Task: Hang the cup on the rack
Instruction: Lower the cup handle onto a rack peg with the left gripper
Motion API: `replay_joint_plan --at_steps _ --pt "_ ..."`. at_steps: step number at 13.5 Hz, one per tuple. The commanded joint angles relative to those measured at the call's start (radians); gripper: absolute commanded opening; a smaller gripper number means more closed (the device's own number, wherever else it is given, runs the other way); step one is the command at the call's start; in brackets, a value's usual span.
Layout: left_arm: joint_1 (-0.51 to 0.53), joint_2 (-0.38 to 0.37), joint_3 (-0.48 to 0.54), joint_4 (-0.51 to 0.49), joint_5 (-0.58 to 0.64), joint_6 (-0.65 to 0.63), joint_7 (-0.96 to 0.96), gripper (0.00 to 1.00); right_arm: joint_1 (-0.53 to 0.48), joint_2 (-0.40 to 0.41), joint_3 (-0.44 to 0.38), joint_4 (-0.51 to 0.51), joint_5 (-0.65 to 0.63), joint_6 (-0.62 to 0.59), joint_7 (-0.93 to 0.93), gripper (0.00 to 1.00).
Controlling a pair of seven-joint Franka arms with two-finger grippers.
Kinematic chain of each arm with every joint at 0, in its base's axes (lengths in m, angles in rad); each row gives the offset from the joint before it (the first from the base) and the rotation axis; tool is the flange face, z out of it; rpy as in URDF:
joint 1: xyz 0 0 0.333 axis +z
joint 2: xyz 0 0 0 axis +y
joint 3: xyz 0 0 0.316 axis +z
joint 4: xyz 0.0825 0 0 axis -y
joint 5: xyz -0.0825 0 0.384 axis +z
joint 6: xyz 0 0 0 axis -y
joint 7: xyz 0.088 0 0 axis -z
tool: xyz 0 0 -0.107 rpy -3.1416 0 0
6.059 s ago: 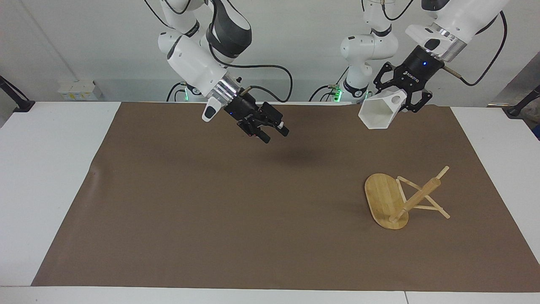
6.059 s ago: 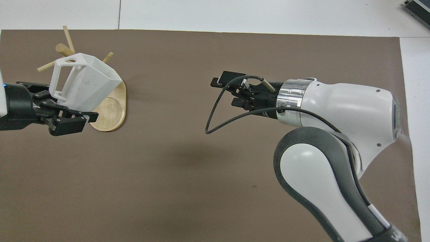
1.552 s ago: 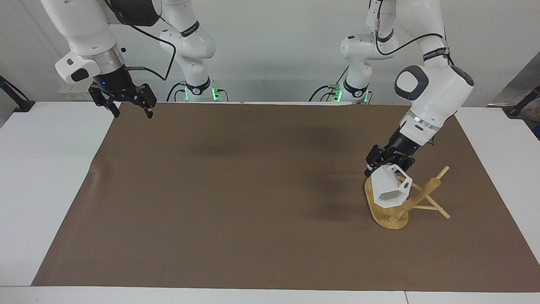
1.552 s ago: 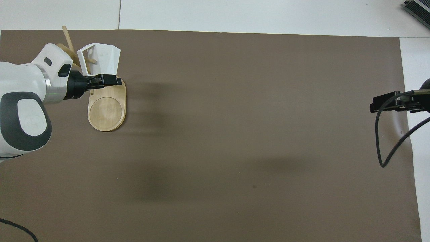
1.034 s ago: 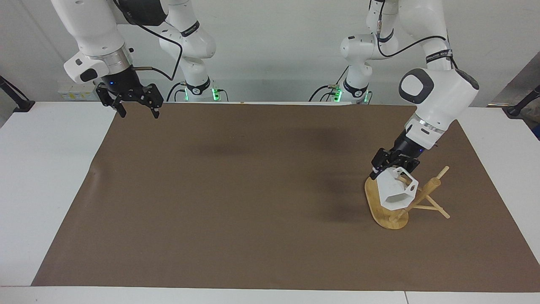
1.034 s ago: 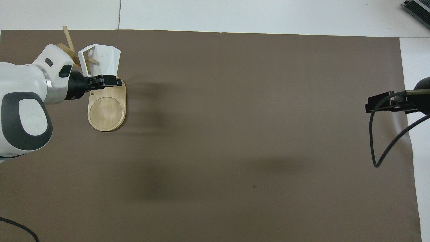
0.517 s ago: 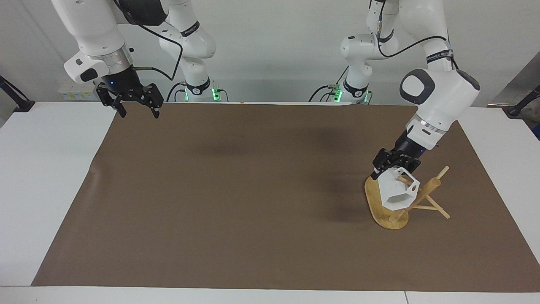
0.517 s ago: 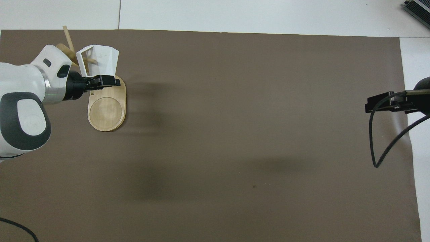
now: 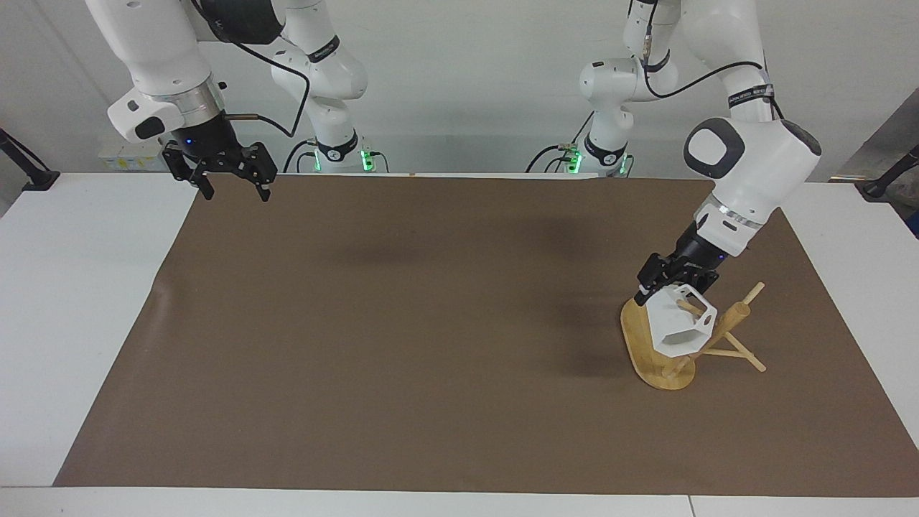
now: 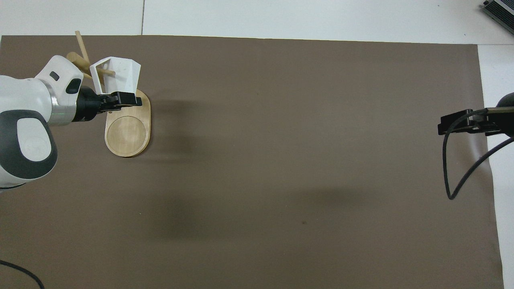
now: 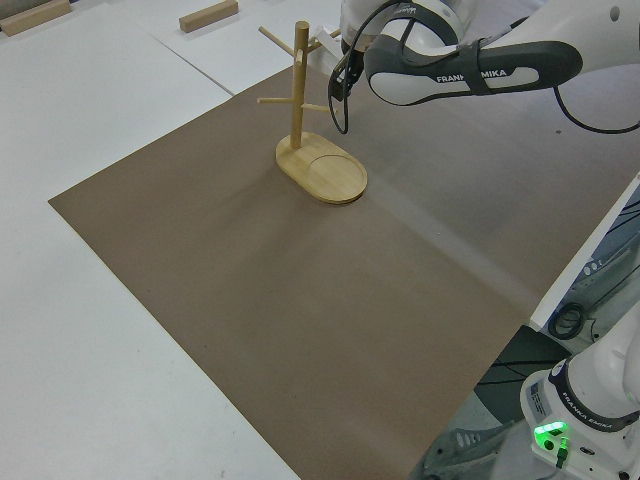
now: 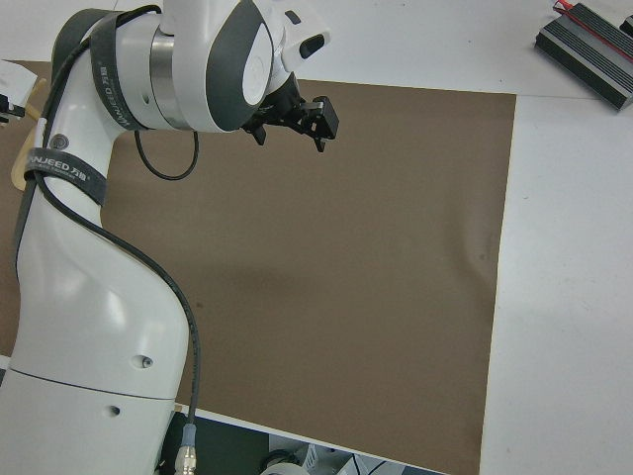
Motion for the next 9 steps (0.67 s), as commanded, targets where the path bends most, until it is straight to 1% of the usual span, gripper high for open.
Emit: replay_joint_plan --at_steps 1,2,3,4,5,6,7,8,9 --pt "0.016 -0.024 0.001 -0.015 0.008 -0.038 -0.017 0.42 -0.011 -0.02 0.007 -0.024 0.001 0.005 0.008 1.0" --pt "0.016 -0.027 0.002 -0.015 0.011 -0.038 -0.018 0.56 -0.011 -0.02 0.005 -0.024 0.001 0.005 0.009 1.0" --pt "0.016 -0.027 0.002 -0.014 0.023 -0.038 -0.018 0.65 -0.012 -0.02 0.005 -0.024 0.001 0.005 0.008 1.0" --pt "0.016 -0.029 0.002 -0.011 0.05 -0.04 -0.018 0.67 -0.012 -0.02 0.005 -0.024 0.001 0.005 0.008 1.0" --pt "0.016 -0.027 0.002 0.0 0.084 -0.055 -0.023 0.72 -0.012 -0.02 0.007 -0.024 0.001 0.005 0.008 1.0" --pt "0.016 -0.027 0.002 0.018 0.104 -0.073 -0.023 0.82 -0.011 -0.02 0.007 -0.024 0.001 0.005 0.008 1.0" --pt "0.016 -0.027 0.002 0.026 0.112 -0.09 -0.024 0.9 -0.012 -0.02 0.005 -0.024 0.001 0.005 0.008 1.0" --pt "0.017 -0.029 0.004 0.041 0.126 -0.104 -0.026 0.97 -0.012 -0.02 0.005 -0.024 0.001 0.005 0.008 1.0" --pt "0.017 -0.035 0.004 0.049 0.15 -0.124 -0.026 1.0 -0.012 -0.02 0.005 -0.024 0.001 0.005 0.008 1.0"
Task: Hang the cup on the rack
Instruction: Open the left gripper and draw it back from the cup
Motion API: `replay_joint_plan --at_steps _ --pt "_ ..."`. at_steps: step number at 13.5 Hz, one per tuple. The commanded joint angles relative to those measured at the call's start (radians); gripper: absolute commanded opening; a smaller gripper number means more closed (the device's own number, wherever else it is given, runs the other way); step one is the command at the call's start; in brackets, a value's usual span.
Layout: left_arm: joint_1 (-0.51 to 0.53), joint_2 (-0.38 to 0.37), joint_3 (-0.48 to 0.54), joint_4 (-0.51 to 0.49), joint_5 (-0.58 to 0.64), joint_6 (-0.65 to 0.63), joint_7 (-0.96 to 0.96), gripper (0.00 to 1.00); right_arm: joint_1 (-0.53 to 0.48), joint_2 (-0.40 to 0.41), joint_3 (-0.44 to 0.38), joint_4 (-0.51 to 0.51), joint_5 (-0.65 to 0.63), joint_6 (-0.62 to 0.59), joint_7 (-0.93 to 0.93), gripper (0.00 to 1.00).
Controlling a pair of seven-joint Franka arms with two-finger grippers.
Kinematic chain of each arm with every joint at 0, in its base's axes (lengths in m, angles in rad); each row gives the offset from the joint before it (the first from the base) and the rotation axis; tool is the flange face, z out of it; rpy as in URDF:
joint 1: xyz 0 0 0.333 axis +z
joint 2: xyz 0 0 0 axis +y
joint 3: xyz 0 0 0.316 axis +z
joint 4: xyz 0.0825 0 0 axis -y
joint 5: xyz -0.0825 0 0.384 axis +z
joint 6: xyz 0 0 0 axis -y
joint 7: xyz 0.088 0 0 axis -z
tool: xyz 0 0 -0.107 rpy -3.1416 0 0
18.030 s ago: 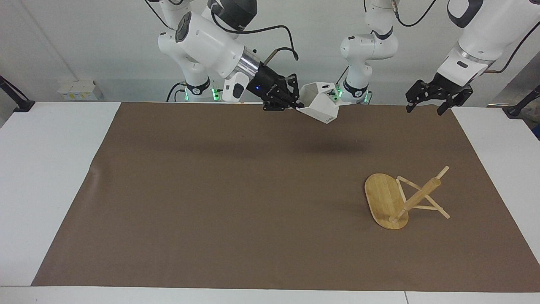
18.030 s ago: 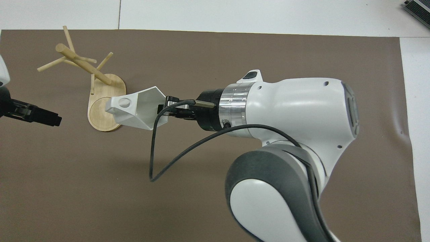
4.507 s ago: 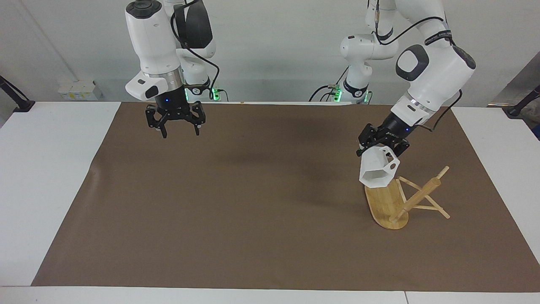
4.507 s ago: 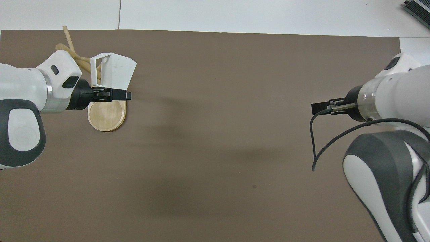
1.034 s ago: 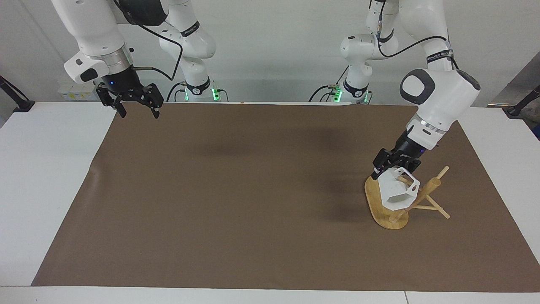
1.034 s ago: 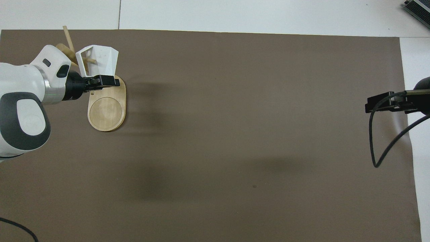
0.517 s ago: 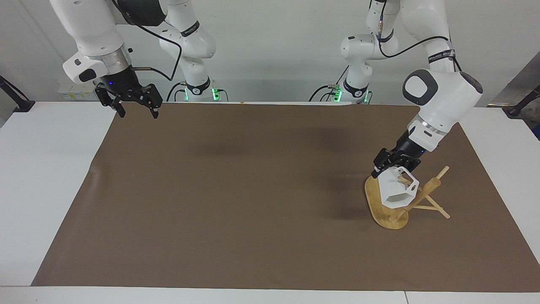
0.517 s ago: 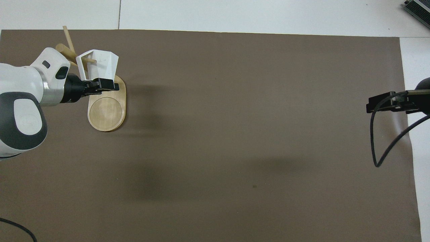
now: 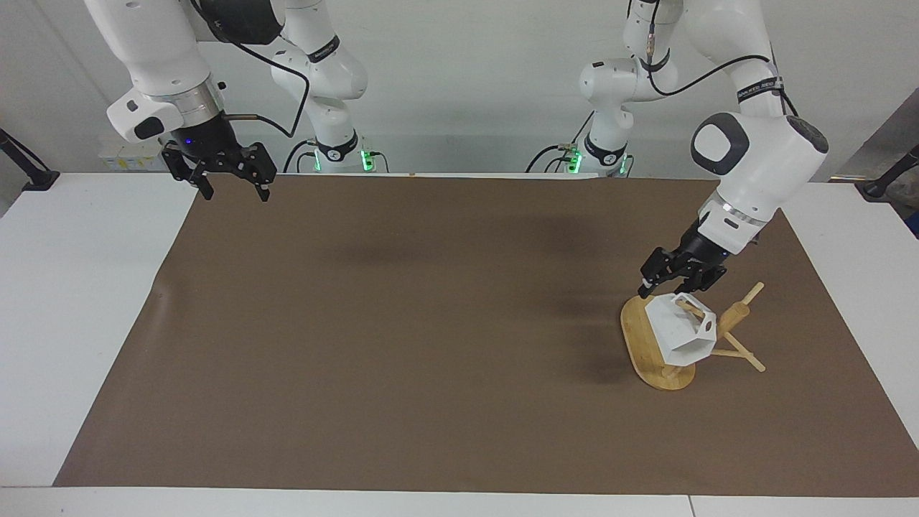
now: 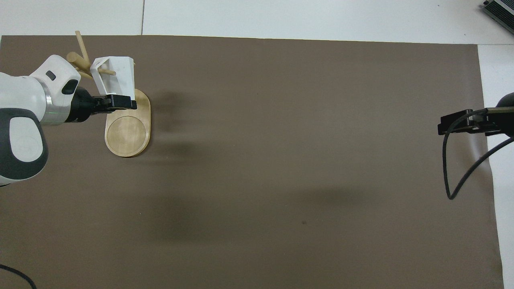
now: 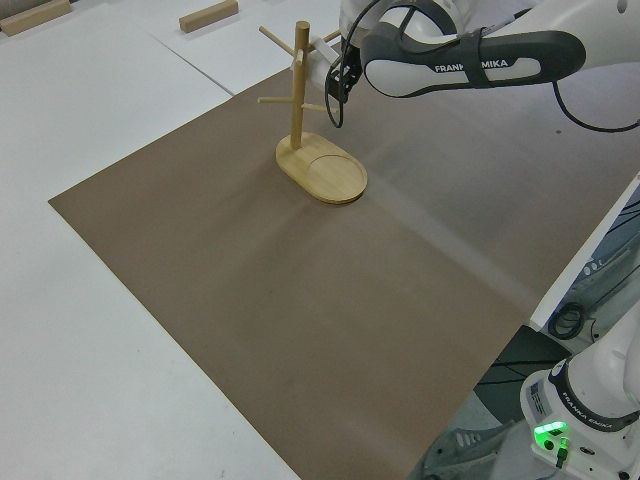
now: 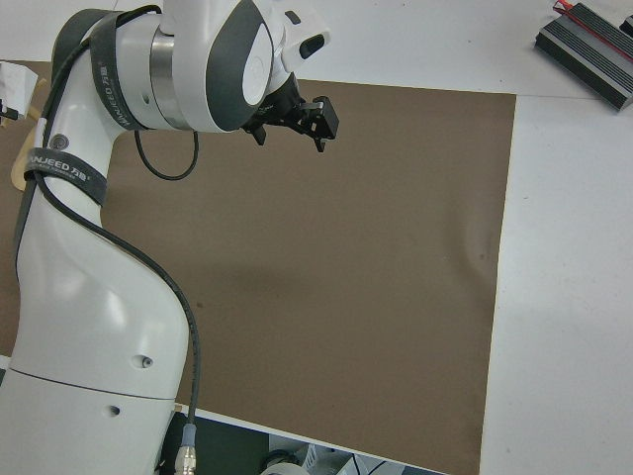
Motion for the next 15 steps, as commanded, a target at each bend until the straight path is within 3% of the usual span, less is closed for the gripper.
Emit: replay_joint_plan --at_steps 1,8,13,15 --pt "0.008 -0.032 -0.001 0.021 0.092 -0.061 -0.021 1.0 -0.012 -0.02 0.007 -0.023 0.001 0.005 0.008 1.0" --pt "0.022 -0.118 -0.001 0.023 0.137 -0.184 -0.07 1.0 -0.012 -0.02 0.007 -0.023 0.001 0.005 0.008 1.0" --pt "0.021 -0.192 -0.005 0.044 0.304 -0.351 -0.07 1.0 -0.012 -0.02 0.007 -0.023 0.001 0.005 0.008 1.0" --pt "0.019 -0.215 -0.004 0.047 0.319 -0.394 -0.07 1.0 -0.012 -0.02 0.005 -0.023 0.001 0.005 0.008 1.0"
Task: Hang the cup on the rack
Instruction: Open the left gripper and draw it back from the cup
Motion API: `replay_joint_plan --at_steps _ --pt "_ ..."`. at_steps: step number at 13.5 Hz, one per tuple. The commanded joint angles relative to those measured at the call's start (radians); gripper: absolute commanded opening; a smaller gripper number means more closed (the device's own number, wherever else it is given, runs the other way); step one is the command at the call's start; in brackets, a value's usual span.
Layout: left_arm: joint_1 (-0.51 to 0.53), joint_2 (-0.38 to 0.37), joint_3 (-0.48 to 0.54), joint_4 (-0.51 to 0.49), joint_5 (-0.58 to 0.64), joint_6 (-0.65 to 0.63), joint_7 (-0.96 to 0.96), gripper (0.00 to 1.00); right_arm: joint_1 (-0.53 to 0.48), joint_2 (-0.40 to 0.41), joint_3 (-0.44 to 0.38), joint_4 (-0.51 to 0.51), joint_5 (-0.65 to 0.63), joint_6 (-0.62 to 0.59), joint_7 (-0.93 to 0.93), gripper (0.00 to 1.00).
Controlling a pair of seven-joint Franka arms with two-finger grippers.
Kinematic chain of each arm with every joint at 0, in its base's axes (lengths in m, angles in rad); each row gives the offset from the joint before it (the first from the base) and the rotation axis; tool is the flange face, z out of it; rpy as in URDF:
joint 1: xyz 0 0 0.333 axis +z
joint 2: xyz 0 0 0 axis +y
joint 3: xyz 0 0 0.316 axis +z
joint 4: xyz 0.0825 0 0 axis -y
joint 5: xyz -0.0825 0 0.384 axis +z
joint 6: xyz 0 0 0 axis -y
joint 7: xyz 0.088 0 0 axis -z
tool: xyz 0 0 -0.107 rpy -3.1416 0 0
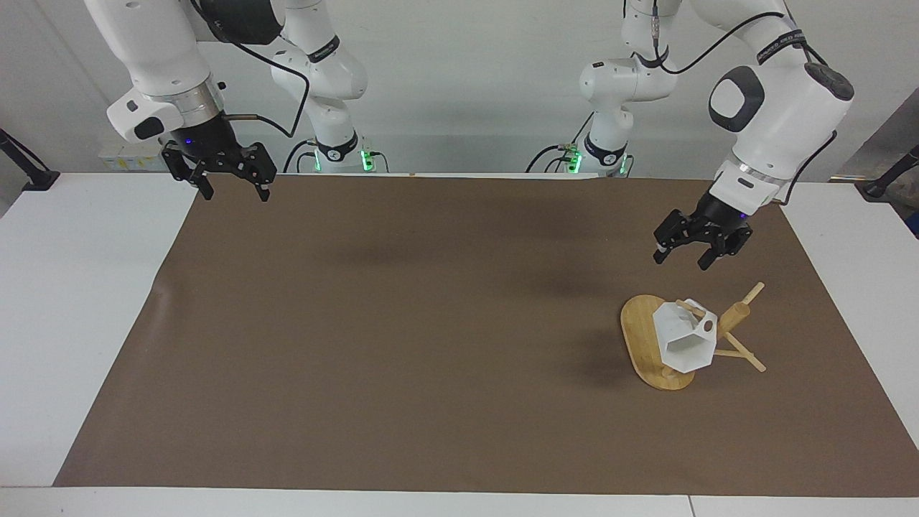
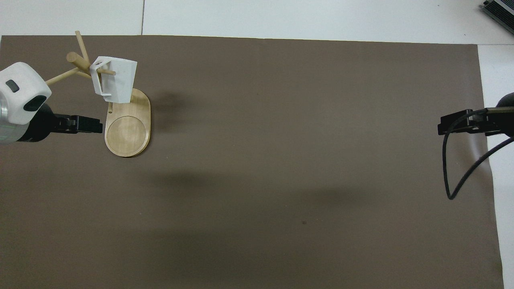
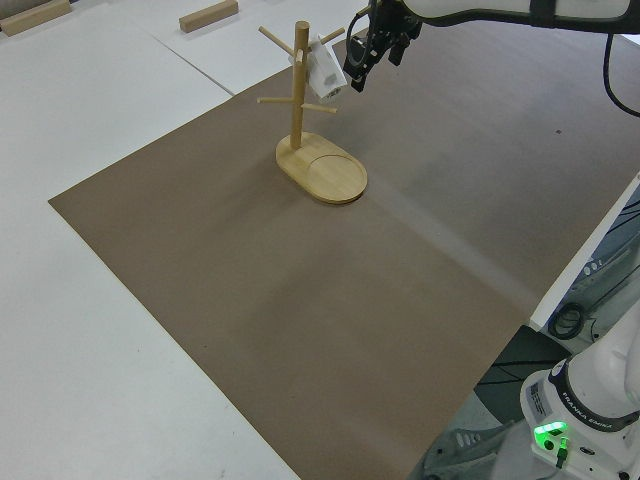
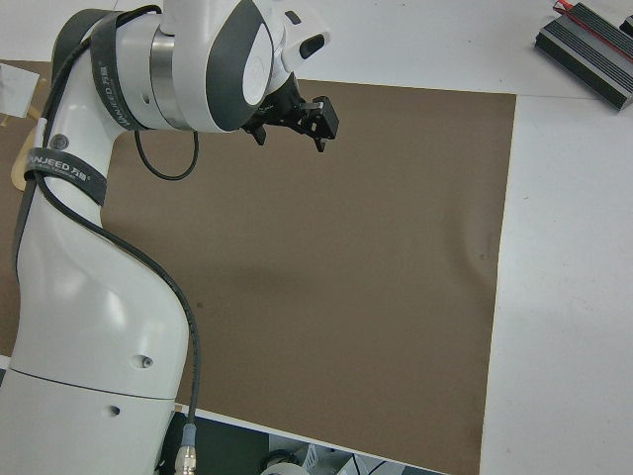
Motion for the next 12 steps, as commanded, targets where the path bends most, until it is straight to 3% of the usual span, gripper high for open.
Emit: replay_joint_plan --at_steps 1,9,12 --pt "0.004 -0.035 -0.005 0.019 0.037 -0.081 -0.012 1.0 -0.012 -0.02 0.005 -0.023 0.001 0.005 0.008 1.0" --pt "0.012 0.09 -0.005 0.353 0.092 -0.32 0.002 1.0 -0.012 -0.02 0.007 -0.023 0.001 0.005 0.008 1.0" --pt "0.013 0.114 -0.004 0.412 0.091 -0.368 0.005 1.0 -0.012 -0.02 0.005 -0.023 0.001 0.005 0.008 1.0"
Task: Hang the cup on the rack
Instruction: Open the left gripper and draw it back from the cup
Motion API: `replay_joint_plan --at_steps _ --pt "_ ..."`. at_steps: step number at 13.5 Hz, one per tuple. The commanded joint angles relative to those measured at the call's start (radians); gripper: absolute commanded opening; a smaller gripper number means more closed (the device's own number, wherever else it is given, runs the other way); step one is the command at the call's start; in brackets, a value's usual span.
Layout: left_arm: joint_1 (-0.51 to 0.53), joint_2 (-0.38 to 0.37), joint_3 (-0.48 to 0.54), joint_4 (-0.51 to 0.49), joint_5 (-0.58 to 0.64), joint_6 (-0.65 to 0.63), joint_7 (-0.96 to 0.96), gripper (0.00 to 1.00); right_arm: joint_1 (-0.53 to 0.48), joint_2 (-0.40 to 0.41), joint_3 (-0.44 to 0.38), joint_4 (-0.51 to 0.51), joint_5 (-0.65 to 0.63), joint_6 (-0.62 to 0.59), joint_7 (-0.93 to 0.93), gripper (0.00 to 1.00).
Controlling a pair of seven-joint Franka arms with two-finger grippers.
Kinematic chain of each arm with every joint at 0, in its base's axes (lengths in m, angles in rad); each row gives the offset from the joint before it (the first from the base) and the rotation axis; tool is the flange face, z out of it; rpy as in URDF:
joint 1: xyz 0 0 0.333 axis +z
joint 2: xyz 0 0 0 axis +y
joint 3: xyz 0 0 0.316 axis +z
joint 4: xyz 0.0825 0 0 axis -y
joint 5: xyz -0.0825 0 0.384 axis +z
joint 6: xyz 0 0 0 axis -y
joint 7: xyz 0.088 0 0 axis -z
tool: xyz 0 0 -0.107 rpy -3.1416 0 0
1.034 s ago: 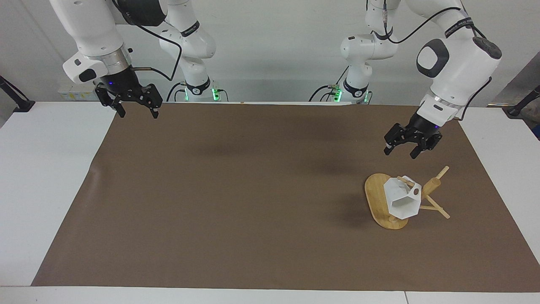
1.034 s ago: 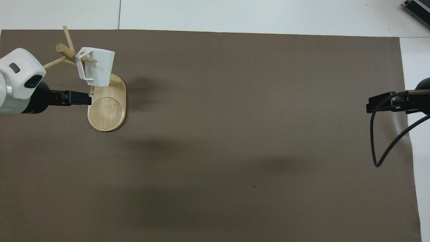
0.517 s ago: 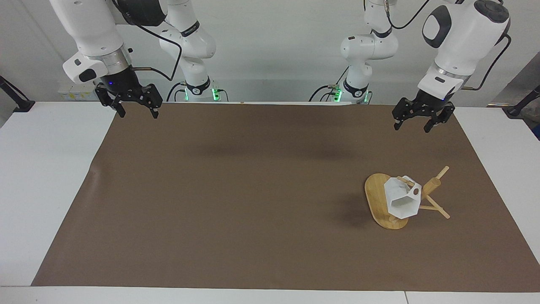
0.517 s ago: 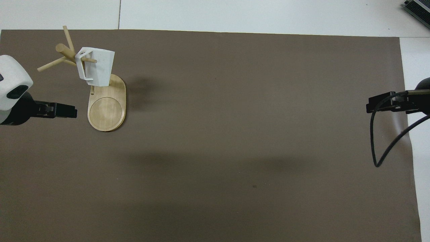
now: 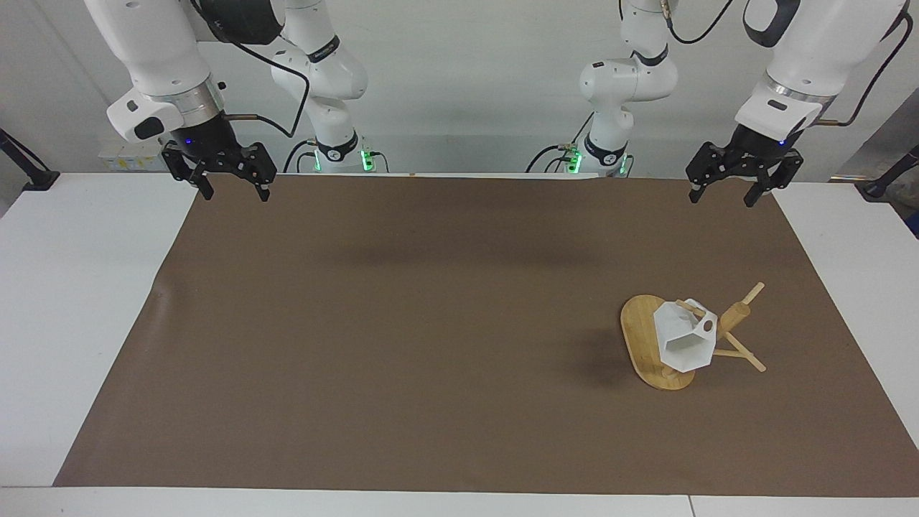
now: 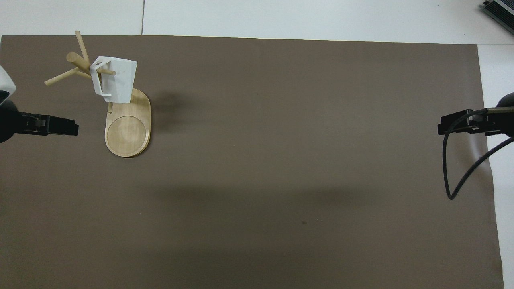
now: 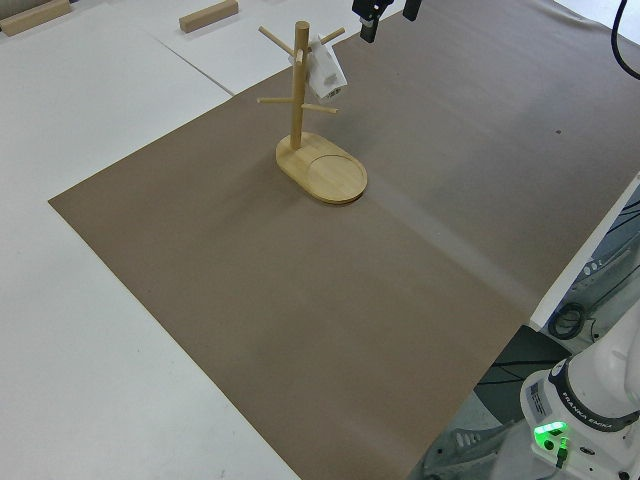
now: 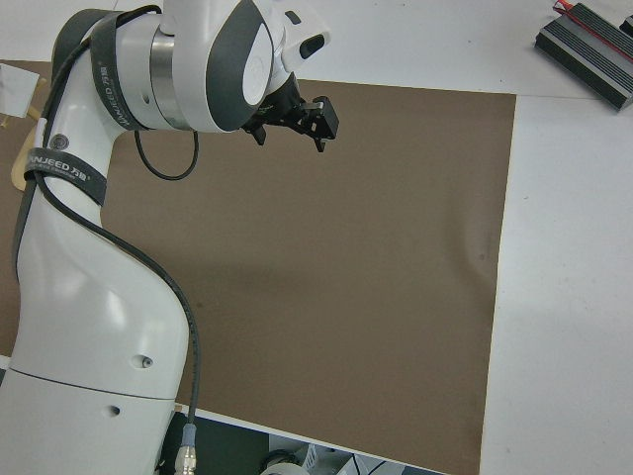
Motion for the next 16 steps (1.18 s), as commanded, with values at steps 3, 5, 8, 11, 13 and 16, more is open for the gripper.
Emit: replay_joint_plan --at_steps 3,5,8,11,13,16 --pt "0.007 0.044 -0.008 0.079 0.031 -0.063 0.005 1.0 -0.012 -0.02 0.005 -0.023 0.001 0.005 0.008 1.0" --pt "0.005 0.032 -0.008 0.079 0.034 -0.074 0.005 1.0 -0.012 -0.02 0.005 -0.023 0.001 0.005 0.008 1.0" --pt "-0.006 0.006 -0.005 0.07 0.031 -0.086 0.005 1.0 -0.012 -0.02 0.005 -0.023 0.001 0.005 0.009 1.0" --pt "-0.039 -0.007 0.07 0.067 0.023 -0.094 0.006 1.0 -0.012 -0.02 0.007 -0.023 0.001 0.005 0.008 1.0" --pt "-0.055 -0.016 0.077 0.058 0.022 -0.108 0.002 1.0 -0.012 -0.02 0.005 -0.023 0.001 0.005 0.008 1.0" --pt "-0.099 -0.023 0.101 0.047 0.022 -0.109 -0.006 1.0 -0.009 -0.02 0.007 -0.023 0.001 0.005 0.008 1.0"
